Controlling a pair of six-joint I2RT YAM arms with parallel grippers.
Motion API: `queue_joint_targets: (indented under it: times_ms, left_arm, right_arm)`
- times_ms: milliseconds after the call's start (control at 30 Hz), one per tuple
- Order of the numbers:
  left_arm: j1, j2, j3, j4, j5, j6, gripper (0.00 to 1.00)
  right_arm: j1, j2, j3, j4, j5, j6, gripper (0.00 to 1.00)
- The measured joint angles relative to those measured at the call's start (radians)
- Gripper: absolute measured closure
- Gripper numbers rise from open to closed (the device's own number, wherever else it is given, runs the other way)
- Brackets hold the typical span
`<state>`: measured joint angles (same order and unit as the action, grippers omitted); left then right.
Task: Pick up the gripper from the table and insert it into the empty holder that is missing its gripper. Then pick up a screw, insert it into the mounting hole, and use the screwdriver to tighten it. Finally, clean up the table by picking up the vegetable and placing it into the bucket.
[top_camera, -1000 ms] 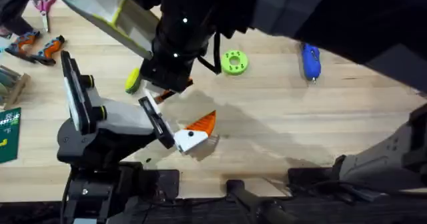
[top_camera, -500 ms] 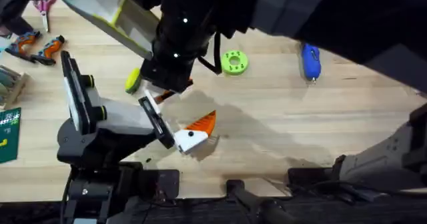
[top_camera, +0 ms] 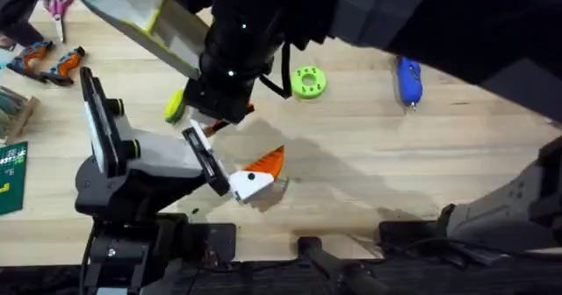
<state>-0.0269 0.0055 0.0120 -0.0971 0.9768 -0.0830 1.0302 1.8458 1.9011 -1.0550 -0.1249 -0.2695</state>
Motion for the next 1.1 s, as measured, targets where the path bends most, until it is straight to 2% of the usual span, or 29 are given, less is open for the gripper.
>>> queue_joint_targets:
  times_ms: [1100]
  left_arm:
    - [0.000,0.000,0.000,0.000,0.000,0.000,0.015]
  right_arm:
    - [-0.016,0.007,0.002,-0.001,-0.020,0.003,0.995]
